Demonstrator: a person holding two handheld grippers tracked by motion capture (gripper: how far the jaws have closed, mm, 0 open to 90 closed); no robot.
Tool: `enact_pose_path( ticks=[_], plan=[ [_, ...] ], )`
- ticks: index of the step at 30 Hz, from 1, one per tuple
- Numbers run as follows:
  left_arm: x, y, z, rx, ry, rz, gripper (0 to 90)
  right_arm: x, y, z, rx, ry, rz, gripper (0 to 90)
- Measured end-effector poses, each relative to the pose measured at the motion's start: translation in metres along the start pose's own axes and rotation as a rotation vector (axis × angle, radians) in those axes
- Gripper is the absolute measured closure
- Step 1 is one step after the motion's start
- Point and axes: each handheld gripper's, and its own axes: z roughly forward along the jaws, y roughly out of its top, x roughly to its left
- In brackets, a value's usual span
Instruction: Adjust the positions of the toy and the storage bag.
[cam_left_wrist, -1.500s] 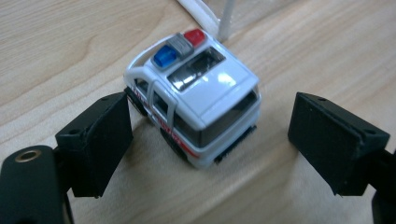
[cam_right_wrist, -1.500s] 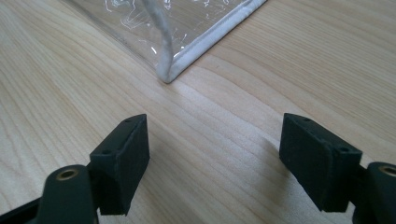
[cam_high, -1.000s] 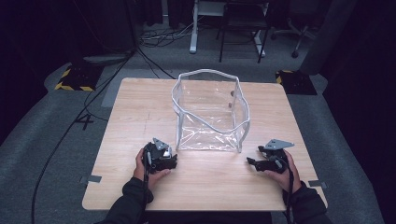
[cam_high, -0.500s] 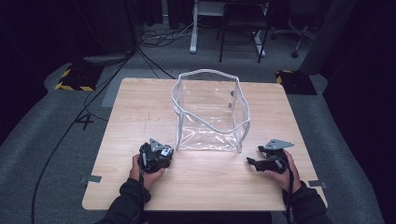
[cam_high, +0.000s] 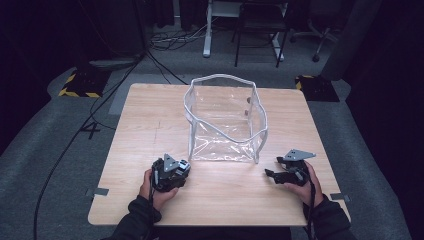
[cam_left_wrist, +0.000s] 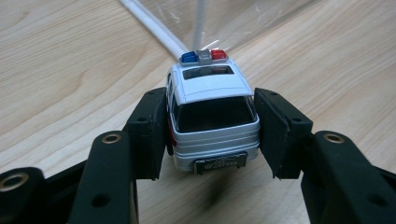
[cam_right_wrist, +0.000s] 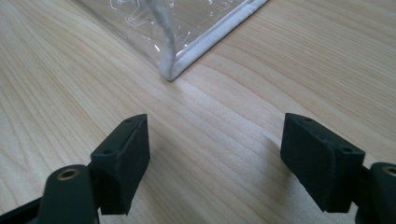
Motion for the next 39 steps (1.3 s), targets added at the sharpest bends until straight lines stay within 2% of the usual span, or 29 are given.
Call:
enact_pose_path(
  ticks=[3,5,7,9,15,17,19,20,22,23,27,30,31,35,38,39],
  plan=[
    [-0.003,0.001,-0.002,-0.019,-0.019,0.002,47.5,-0.001,0.0,0.0,-0.002,0.0,-0.008,24.7],
    [-0.004,0.003,-0.004,-0.03,-0.027,0.024,47.5,-0.001,0.0,0.0,-0.001,0.0,-0.009,24.7],
    [-0.006,0.005,-0.004,-0.056,-0.052,0.018,47.5,-0.001,0.0,0.0,-0.002,0.0,-0.009,24.8],
    [-0.009,0.008,-0.004,-0.066,-0.063,0.032,47.5,0.0,0.0,0.0,-0.002,0.001,-0.005,25.0],
    [-0.02,0.02,0.0,-0.096,-0.136,0.064,47.6,0.0,0.0,-0.001,-0.001,-0.001,-0.003,25.3],
    [-0.026,0.023,0.006,-0.082,-0.166,0.071,47.6,-0.001,0.0,-0.001,0.001,0.0,-0.003,25.2],
    [-0.035,0.025,0.014,-0.074,-0.205,0.081,47.6,-0.001,0.0,0.0,0.0,0.0,-0.003,25.2],
    [-0.039,0.027,0.017,-0.072,-0.216,0.105,47.6,0.0,0.0,0.0,0.0,-0.001,-0.003,25.3],
    [-0.051,0.032,0.024,-0.078,-0.26,0.113,47.6,0.0,0.0,0.0,0.0,0.0,-0.003,25.2],
    [-0.057,0.035,0.028,-0.072,-0.275,0.148,47.6,-0.001,0.0,0.0,0.0,0.0,-0.004,25.3],
    [-0.08,0.044,0.039,-0.075,-0.346,0.196,47.5,0.0,0.0,0.0,-0.002,0.001,-0.004,25.2],
    [-0.093,0.051,0.048,-0.072,-0.386,0.249,47.5,0.0,0.0,0.0,-0.004,0.001,-0.004,25.1],
    [-0.098,0.052,0.05,-0.074,-0.402,0.254,47.5,0.0,-0.001,0.0,-0.006,0.001,-0.005,25.0],
    [-0.115,0.059,0.06,-0.093,-0.444,0.266,47.5,0.0,0.0,0.0,-0.004,0.003,-0.008,24.7],
    [-0.127,0.067,0.068,-0.096,-0.459,0.313,47.5,0.0,0.0,0.001,-0.006,0.006,-0.007,24.6],
    [-0.131,0.07,0.071,-0.103,-0.458,0.316,47.5,0.0,0.0,0.001,-0.006,0.006,-0.007,24.6]
  ],
)
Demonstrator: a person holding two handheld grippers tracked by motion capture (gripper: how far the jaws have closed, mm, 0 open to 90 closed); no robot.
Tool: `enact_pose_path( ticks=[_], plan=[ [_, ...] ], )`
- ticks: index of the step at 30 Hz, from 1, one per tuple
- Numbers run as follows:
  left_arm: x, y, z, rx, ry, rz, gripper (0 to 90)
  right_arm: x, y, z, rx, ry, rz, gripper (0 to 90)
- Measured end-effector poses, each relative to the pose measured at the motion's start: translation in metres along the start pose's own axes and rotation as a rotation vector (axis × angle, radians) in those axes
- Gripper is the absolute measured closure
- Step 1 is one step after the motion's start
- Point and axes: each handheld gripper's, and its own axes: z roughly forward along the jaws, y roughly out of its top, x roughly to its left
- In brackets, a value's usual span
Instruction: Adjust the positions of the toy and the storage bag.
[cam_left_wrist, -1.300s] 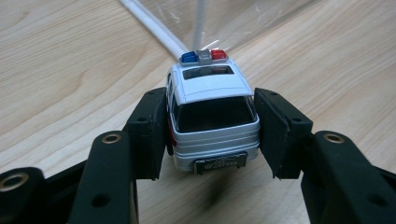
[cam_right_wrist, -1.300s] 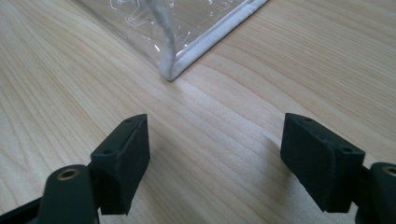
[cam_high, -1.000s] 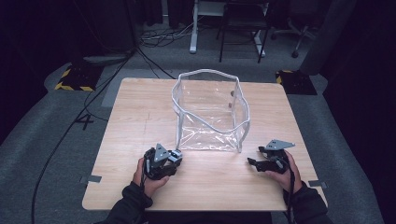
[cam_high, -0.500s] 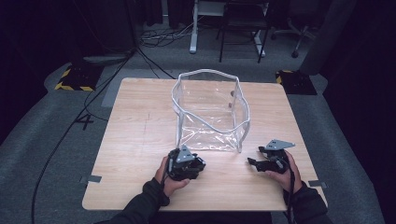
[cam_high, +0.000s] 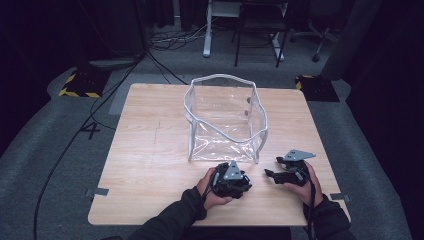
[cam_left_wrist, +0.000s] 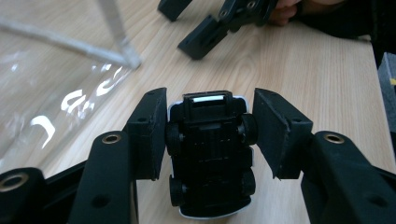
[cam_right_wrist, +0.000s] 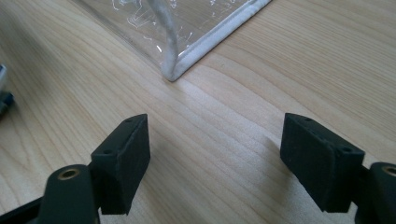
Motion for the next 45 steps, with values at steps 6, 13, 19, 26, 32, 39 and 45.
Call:
enact_pose_path(
  ticks=[6,13,19,26,32,39,45],
  plan=[
    [-0.002,0.011,0.011,-0.016,-0.025,0.031,47.4,0.0,0.0,0.0,-0.002,0.001,0.001,24.4],
    [0.003,0.006,0.01,0.015,-0.006,0.009,46.5,0.0,0.0,0.0,-0.001,0.003,-0.003,24.4],
    [0.007,0.004,0.012,0.064,-0.022,0.012,46.3,0.0,0.0,0.0,0.001,0.004,0.002,24.3],
    [0.005,0.005,0.008,0.038,0.003,0.046,46.8,0.001,0.0,0.0,0.002,0.004,0.01,24.3],
    [0.01,0.006,0.005,0.034,0.015,0.018,46.4,0.001,0.0,0.0,0.001,0.004,0.005,24.2],
    [0.013,0.004,0.01,0.071,-0.033,0.006,46.0,0.001,0.0,0.0,0.001,0.004,0.006,24.3],
    [0.008,0.003,0.016,0.09,-0.016,-0.08,32.3,0.001,0.0,0.0,0.002,0.005,0.008,24.3]
  ],
)
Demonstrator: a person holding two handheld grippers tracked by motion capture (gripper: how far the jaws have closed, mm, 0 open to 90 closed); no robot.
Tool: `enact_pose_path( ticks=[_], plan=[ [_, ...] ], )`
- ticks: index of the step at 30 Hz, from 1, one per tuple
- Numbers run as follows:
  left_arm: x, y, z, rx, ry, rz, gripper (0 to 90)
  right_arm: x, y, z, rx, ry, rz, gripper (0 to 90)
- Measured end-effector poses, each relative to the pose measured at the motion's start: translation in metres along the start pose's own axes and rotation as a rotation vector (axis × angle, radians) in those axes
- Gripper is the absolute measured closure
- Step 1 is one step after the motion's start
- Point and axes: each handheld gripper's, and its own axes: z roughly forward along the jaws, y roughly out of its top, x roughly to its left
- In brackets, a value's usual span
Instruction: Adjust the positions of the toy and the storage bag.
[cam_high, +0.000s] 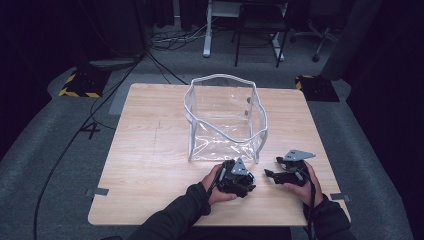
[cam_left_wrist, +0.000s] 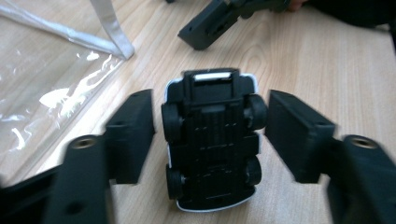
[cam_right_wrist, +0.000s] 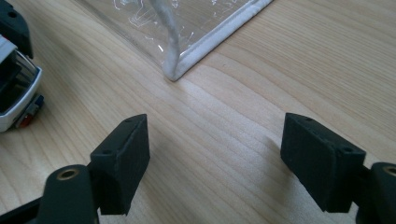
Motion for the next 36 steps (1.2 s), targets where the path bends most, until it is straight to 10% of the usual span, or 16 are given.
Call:
enact_pose_path(
  ticks=[10,12,23,24,36],
  plan=[
    [-0.001,-0.003,-0.008,0.028,0.01,0.007,18.1,0.0,0.0,0.0,-0.002,0.003,-0.014,24.3],
    [0.004,-0.003,-0.014,0.071,-0.005,0.076,16.3,0.0,0.0,0.0,-0.002,0.004,-0.018,24.3],
    [0.008,-0.032,-0.049,0.092,0.02,0.035,15.9,0.004,-0.001,-0.001,0.002,0.055,-0.05,23.0],
    [0.013,-0.034,-0.054,0.126,0.037,0.09,16.0,0.004,-0.001,-0.001,0.0,0.067,-0.067,22.6],
    [0.035,-0.08,-0.103,0.092,0.134,-0.001,16.0,0.014,-0.002,-0.004,0.027,0.171,-0.148,18.7]
  ],
)
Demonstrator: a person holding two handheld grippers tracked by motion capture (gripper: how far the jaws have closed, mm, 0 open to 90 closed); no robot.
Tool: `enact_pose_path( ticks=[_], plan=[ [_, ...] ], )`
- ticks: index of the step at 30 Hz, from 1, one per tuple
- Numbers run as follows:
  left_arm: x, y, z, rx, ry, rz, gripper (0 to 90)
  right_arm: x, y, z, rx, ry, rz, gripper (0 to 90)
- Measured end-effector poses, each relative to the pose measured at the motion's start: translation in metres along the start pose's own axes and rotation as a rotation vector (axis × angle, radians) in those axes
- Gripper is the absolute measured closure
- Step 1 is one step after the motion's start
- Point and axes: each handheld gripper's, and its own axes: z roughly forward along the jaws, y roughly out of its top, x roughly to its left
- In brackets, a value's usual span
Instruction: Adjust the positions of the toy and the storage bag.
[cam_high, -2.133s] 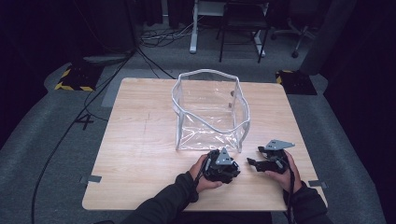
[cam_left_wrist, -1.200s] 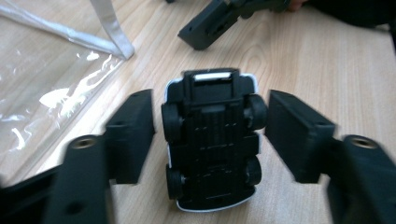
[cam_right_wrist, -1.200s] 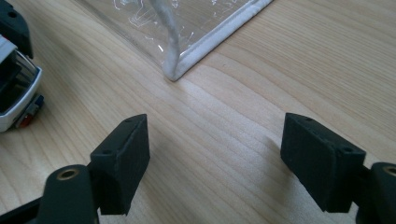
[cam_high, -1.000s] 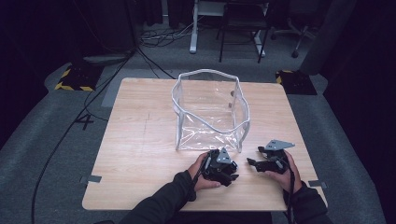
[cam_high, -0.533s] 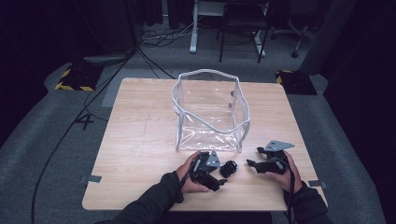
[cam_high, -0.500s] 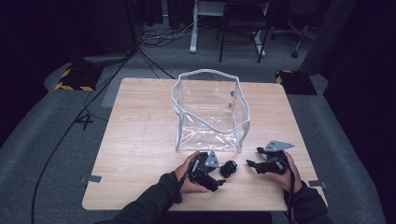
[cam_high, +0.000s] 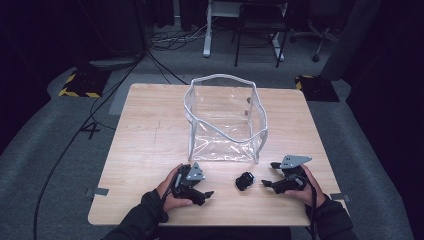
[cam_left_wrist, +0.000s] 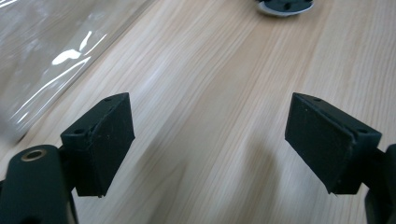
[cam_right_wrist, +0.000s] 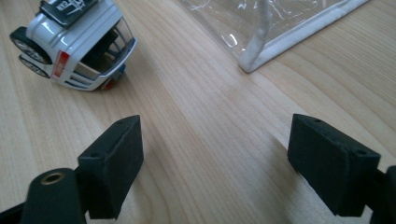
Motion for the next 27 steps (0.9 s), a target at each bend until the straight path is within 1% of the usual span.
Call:
enact_pose_path(
  ticks=[1,2,3,4,5,7,8,10,11,12,13,14,15,16,17,18,19,20,21,22,23,24,25,26,27],
  plan=[
    [0.002,-0.004,-0.004,-0.004,0.001,-0.011,16.1,0.0,0.0,0.0,0.0,0.007,-0.013,18.6],
    [0.004,-0.009,-0.008,0.001,0.011,-0.013,15.9,0.002,0.0,0.0,0.002,0.015,-0.015,18.5],
    [0.005,-0.013,-0.012,0.003,0.015,-0.025,16.0,0.002,0.001,0.0,0.004,0.02,-0.024,18.5],
    [0.008,-0.018,-0.015,0.007,0.023,-0.032,15.9,0.004,0.001,0.0,0.012,0.024,-0.019,18.4],
    [0.011,-0.022,-0.018,0.007,0.031,-0.036,15.9,0.005,0.002,0.0,0.007,0.033,-0.026,18.5],
    [0.015,-0.03,-0.023,0.009,0.051,-0.057,15.9,0.006,0.003,-0.001,0.006,0.074,-0.028,18.5],
    [0.018,-0.033,-0.026,0.018,0.052,-0.069,16.0,0.007,0.004,-0.001,-0.009,0.084,-0.026,18.4],
    [0.023,-0.039,-0.029,0.013,0.055,-0.091,15.9,0.01,0.007,-0.001,-0.028,0.11,-0.027,18.3],
    [0.025,-0.041,-0.03,0.028,0.079,-0.1,15.9,0.011,0.009,-0.001,-0.035,0.126,-0.029,18.3],
    [0.027,-0.043,-0.03,0.05,0.093,-0.094,15.9,0.013,0.011,-0.001,-0.036,0.135,-0.031,18.4],
    [0.028,-0.045,-0.031,0.044,0.094,-0.096,15.0,0.014,0.013,0.001,-0.039,0.144,-0.051,18.3],
    [0.028,-0.046,-0.032,0.044,0.097,-0.086,15.5,0.017,0.015,0.002,-0.034,0.149,-0.056,18.3],
    [0.028,-0.047,-0.033,0.047,0.097,-0.082,15.4,0.019,0.016,0.003,-0.031,0.154,-0.071,18.5],
    [0.028,-0.048,-0.034,0.039,0.09,-0.079,15.5,0.022,0.017,0.004,-0.019,0.161,-0.074,19.0],
    [0.029,-0.05,-0.035,0.035,0.087,-0.073,15.2,0.023,0.019,0.006,-0.018,0.158,-0.101,19.1],
    [0.029,-0.051,-0.036,0.032,0.092,-0.066,15.2,0.025,0.02,0.007,-0.006,0.166,-0.114,19.0],
    [0.03,-0.053,-0.037,0.032,0.082,-0.069,15.2,0.027,0.022,0.008,-0.001,0.174,-0.119,19.2],
    [0.03,-0.053,-0.037,0.022,0.082,-0.069,15.1,0.027,0.023,0.009,0.0,0.179,-0.145,20.0],
    [0.03,-0.054,-0.037,0.026,0.087,-0.064,15.1,0.029,0.025,0.01,0.002,0.182,-0.144,20.3],
    [0.031,-0.054,-0.038,0.026,0.082,-0.063,15.1,0.031,0.027,0.011,-0.001,0.183,-0.129,20.2],
    [0.031,-0.054,-0.037,0.025,0.08,-0.057,15.0,0.029,0.028,0.012,-0.008,0.183,-0.161,20.1],
    [0.032,-0.054,-0.037,0.025,0.074,-0.056,14.6,0.031,0.03,0.012,0.001,0.191,-0.151,20.1],
    [0.032,-0.053,-0.036,0.023,0.077,-0.057,14.0,0.031,0.031,0.013,-0.014,0.202,-0.176,20.1],
    [0.032,-0.053,-0.036,0.026,0.073,-0.059,13.6,0.032,0.033,0.013,-0.013,0.209,-0.181,20.1],
    [0.031,-0.053,-0.036,0.028,0.072,-0.061,13.3,0.032,0.035,0.015,-0.011,0.213,-0.198,20.1]
  ],
)
